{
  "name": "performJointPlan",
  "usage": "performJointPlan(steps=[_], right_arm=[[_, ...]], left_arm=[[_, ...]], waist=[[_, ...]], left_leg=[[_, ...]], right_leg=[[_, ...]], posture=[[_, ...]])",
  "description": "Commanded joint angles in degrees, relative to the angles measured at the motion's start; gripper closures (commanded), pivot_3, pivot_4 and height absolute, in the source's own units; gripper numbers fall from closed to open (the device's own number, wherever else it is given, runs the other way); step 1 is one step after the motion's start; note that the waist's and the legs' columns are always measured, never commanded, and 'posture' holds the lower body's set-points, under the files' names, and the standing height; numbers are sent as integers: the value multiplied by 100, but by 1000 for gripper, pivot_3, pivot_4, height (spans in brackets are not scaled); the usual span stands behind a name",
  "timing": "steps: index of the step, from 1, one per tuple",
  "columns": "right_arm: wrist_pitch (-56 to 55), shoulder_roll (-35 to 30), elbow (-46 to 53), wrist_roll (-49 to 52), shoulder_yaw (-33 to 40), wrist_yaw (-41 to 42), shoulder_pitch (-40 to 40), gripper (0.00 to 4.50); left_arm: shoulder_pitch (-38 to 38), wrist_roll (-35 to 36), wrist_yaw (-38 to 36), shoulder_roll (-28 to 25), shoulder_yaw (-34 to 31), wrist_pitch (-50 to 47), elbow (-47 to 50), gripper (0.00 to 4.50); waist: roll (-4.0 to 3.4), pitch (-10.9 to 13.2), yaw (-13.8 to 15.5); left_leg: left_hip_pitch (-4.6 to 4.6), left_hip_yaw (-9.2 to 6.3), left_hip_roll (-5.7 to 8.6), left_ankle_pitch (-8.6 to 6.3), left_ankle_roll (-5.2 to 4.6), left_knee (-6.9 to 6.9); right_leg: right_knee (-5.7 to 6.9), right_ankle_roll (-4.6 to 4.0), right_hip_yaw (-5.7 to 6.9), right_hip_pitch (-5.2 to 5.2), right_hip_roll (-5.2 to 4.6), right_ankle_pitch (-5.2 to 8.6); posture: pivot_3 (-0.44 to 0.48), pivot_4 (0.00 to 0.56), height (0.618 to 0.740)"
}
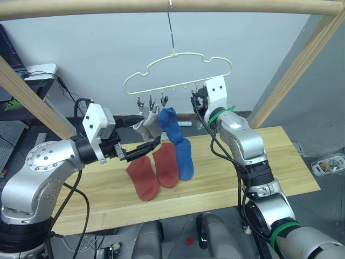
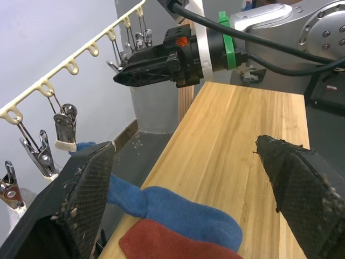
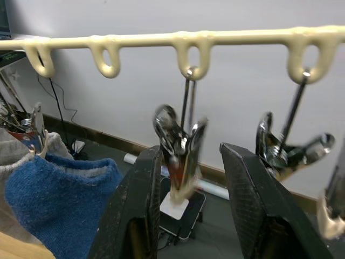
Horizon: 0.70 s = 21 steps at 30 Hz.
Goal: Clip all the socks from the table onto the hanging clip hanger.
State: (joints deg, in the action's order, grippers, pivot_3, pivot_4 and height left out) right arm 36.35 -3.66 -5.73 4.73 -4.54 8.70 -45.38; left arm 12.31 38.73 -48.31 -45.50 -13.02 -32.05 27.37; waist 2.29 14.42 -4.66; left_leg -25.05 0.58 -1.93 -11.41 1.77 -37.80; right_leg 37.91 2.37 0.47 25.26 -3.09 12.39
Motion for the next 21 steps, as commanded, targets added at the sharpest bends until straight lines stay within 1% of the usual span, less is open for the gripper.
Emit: performJointPlan(steps=[1,12,21], right_arm=[[-144,42,226,12,93,-43,-48,2720],[-560,290,-419,5,105,-20,-524,2720],[-762,410,-694,15,169,-41,-655,2720]], left_arm=[[88,-21,-22,19,24,111,72,0],[77,-53,-19,34,30,92,95,0],[39,-68,-20,31,38,91,117,0]], waist=[[0,0,0],[-1,1,-2],[-2,1,1]], left_leg=[[0,0,0,0,0,0],[0,-1,-1,0,0,3],[0,-2,-1,0,0,9]], right_leg=[[0,0,0,0,0,1],[-1,-1,1,1,0,2],[-5,-3,3,1,0,4]], posture=[[-102,207,740],[-91,206,740],[-91,208,740]])
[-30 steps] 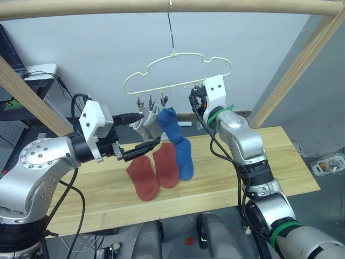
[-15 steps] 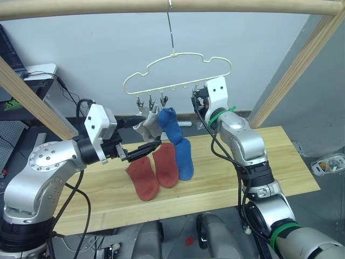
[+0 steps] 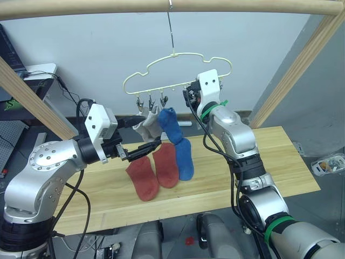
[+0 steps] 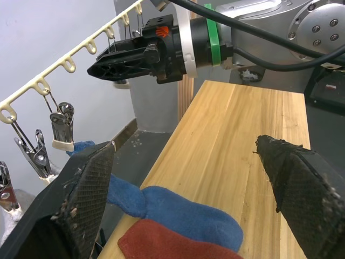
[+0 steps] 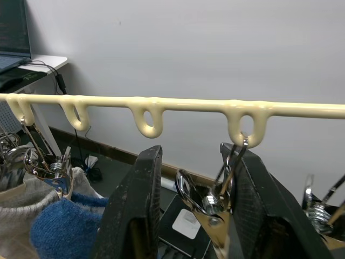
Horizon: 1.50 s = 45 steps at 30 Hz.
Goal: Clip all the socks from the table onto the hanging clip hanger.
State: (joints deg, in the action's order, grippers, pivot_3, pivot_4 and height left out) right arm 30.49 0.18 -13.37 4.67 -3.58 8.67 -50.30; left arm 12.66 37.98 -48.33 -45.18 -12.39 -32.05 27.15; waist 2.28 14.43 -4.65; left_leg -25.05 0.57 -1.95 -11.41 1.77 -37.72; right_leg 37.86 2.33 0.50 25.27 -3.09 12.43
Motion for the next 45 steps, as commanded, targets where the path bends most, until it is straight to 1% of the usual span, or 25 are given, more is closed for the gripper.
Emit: performJointPlan(steps=[1,13,14,17,20,24,29,35,38,40,43,45], right_arm=[[-183,31,63,20,80,-37,-164,2720],[-311,6,74,-5,58,8,-112,2720],[-316,8,79,-6,56,8,-109,3122],[-320,11,107,-8,48,13,-103,3945],[-310,8,153,-5,38,30,-94,4461],[-281,3,217,0,32,45,-80,4487],[-154,6,408,15,10,59,-62,4487],[220,53,843,72,-44,80,-50,4487],[458,75,1059,95,-64,96,-33,4487],[613,85,1186,107,-65,101,-25,4487],[823,75,1331,137,-68,115,-35,4487],[936,61,1406,159,-71,130,-46,4487]], left_arm=[[2,6,-17,-1,-25,92,141,0],[-46,17,3,-1,-7,88,184,0],[-53,18,0,-2,-9,92,184,0],[-72,26,-2,-6,-19,88,183,0],[-106,42,38,1,-40,51,195,0],[-180,39,205,41,-81,-20,231,0],[-508,-184,637,71,-170,-88,278,0],[-1171,-562,1263,161,-362,-239,238,0],[-1356,-821,1720,378,-446,-240,161,0],[-1497,-1012,1995,525,-467,-261,95,0],[-1738,-1382,2400,708,-339,-370,-45,0],[-1803,-1416,2627,944,-346,-483,-146,0]], waist=[[0,0,0],[-1,1,-1],[-1,1,-1],[-1,1,-1],[-1,1,-1],[-1,1,-1],[-2,2,-2],[-17,40,-9],[-29,115,-4],[-31,186,-2],[-40,260,-5],[-44,327,-4]], left_leg=[[0,0,0,0,0,0],[0,0,-1,0,0,4],[0,-1,-1,0,0,4],[0,0,-1,0,0,7],[1,0,-1,0,0,14],[3,1,-1,0,0,29],[15,5,-1,1,0,65],[15,2,-8,0,0,85],[16,0,-18,0,0,85],[17,-1,-54,0,0,82],[19,1,-62,0,0,82],[20,1,-66,0,0,86]], right_leg=[[0,0,0,0,0,0],[-1,-4,1,1,0,3],[-1,-4,1,1,0,3],[-2,-5,1,1,0,4],[-4,-6,2,2,0,4],[-12,-8,2,3,0,5],[-23,-19,0,5,0,8],[-22,-37,4,17,1,17],[-22,-34,5,17,3,30],[-21,-35,5,17,6,31],[-18,-39,4,21,13,33],[-16,-45,5,24,14,37]], posture=[[-91,208,740],[-89,207,740],[-91,208,740],[-91,207,740],[-93,207,740],[-94,211,740],[-91,225,740],[-92,283,740],[-97,316,740],[-102,337,740],[-106,361,740],[-107,373,740]])
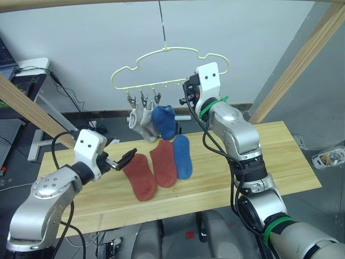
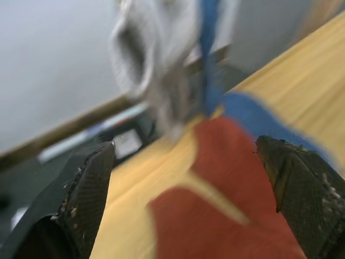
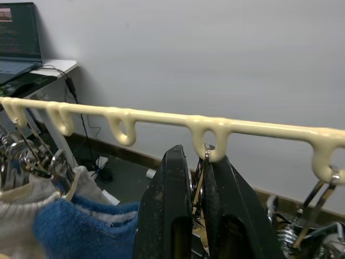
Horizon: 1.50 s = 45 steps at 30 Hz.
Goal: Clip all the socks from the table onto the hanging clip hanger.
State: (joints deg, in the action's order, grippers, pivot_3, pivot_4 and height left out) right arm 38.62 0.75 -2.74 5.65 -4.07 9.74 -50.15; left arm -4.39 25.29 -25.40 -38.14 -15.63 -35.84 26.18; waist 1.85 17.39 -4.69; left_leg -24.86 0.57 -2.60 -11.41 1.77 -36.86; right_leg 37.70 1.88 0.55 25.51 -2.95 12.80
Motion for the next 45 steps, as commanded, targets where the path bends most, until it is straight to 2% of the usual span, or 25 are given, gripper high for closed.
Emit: performJointPlan(steps=[1,12,17,24,34,39,42,45], right_arm=[[174,-3,378,73,-23,32,-63,4487],[412,-12,567,103,-103,163,-63,4487],[425,-20,629,86,-155,216,-35,4487],[416,-8,644,82,-199,237,-56,4487],[367,-15,616,54,-193,258,-104,4500],[316,-4,578,37,-203,250,-106,4500],[279,3,554,31,-205,245,-106,4500],[258,9,544,31,-205,242,-103,4500]], left_arm=[[-114,-130,423,371,-30,-169,-103,0],[79,-320,1226,1588,311,-626,-898,0],[333,-467,1465,1933,362,-574,-1328,0],[784,-129,1672,2517,237,-1246,-1738,0],[878,197,1809,2716,-131,-1876,-1553,2132],[776,339,1788,2736,-234,-1908,-1308,3171],[741,493,1717,2685,-373,-1877,-1116,4004],[714,602,1579,2568,-461,-1817,-973,4482]], waist=[[-11,59,4],[-14,226,7],[-10,284,5],[-20,298,10],[-22,298,-2],[-22,298,-2],[-21,298,1],[-21,298,1]], left_leg=[[-1,1,0,0,0,2],[-3,2,-1,-1,1,7],[-3,4,-2,-1,1,8],[-3,10,1,-1,2,15],[-3,12,2,-1,2,20],[-3,11,1,-1,2,43],[-3,15,2,-1,2,73],[-7,22,3,-3,4,83]], right_leg=[[1,-1,0,4,0,0],[-3,-1,0,5,-1,4],[-3,-1,2,7,1,4],[-7,5,-3,7,0,7],[-13,8,-2,7,0,8],[-41,11,-2,6,0,6],[-67,12,-1,6,0,5],[-72,12,3,8,0,5]], posture=[[-106,379,740],[-118,409,740],[-119,413,740],[-133,411,740],[-135,403,740],[-130,394,740],[-127,389,740],[-124,386,740]])
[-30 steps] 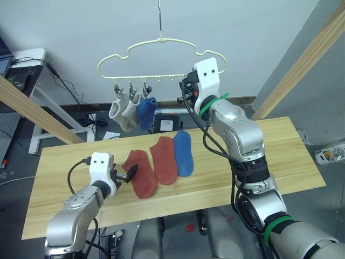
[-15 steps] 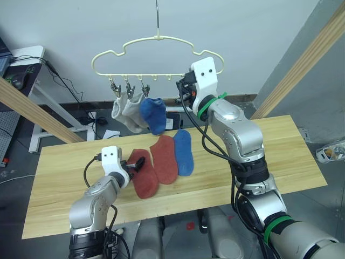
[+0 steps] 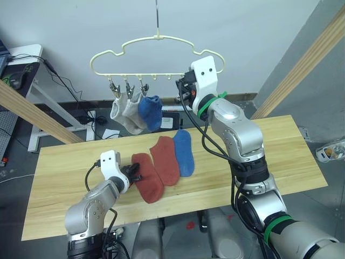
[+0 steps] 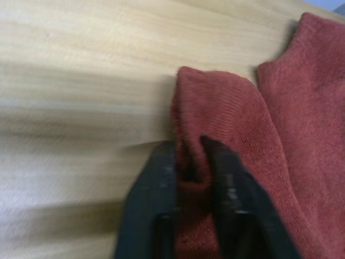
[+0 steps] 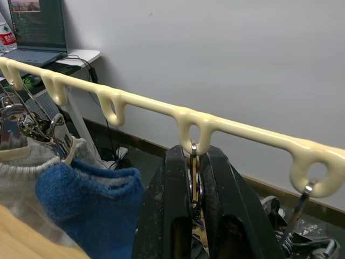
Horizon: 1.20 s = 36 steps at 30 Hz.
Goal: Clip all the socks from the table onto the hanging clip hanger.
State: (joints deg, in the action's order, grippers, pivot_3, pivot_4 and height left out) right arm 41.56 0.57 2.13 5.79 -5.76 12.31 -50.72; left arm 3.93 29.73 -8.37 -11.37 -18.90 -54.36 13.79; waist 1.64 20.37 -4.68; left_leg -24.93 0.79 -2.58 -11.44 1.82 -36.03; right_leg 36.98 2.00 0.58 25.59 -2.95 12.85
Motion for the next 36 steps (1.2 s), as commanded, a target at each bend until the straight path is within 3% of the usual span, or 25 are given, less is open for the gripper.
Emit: performJointPlan(steps=[1,5,10,15,23,31,36], right_arm=[[-44,29,53,17,-38,-15,-44,4500],[-79,41,37,20,-37,-12,-48,4500],[-83,55,67,57,13,-12,-84,4500],[-5,93,175,109,72,-35,-114,4500],[301,148,423,301,215,-102,-223,4500],[552,195,571,426,257,-152,-259,4500],[607,215,611,472,248,-167,-293,4500]], left_arm=[[-124,224,-194,-145,-183,70,319,4482],[-80,553,-560,-355,-324,190,568,4482],[431,1235,-1534,-840,-187,428,999,4482],[822,1098,-2023,-1224,327,797,1087,4482],[1072,-638,-2636,-1563,1730,2974,608,4482],[1621,-2078,-2394,-1219,2306,5133,-581,4482],[1872,-2531,-2245,-1017,2478,5723,-1093,4482]], waist=[[0,0,-1],[0,0,-1],[1,0,19],[3,-1,-2],[3,-1,-15],[4,-2,-14],[4,-2,-25]], left_leg=[[-1,0,-1,-1,1,1],[-3,2,-2,-3,4,5],[-7,4,-1,-2,6,1],[-8,14,3,-2,6,3],[-19,19,3,-5,10,9],[-60,21,2,-4,10,-2],[-70,19,2,-5,9,-2]], right_leg=[[0,0,0,1,0,0],[0,0,1,6,0,0],[-2,0,1,7,0,1],[-7,1,-7,7,0,0],[-2,-1,-5,28,14,-1],[0,-24,-5,61,14,-18],[0,-22,-2,66,12,-23]], posture=[[-121,383,740],[-121,377,740],[-125,363,740],[-137,350,740],[-165,338,740],[-185,333,740],[-192,332,740]])
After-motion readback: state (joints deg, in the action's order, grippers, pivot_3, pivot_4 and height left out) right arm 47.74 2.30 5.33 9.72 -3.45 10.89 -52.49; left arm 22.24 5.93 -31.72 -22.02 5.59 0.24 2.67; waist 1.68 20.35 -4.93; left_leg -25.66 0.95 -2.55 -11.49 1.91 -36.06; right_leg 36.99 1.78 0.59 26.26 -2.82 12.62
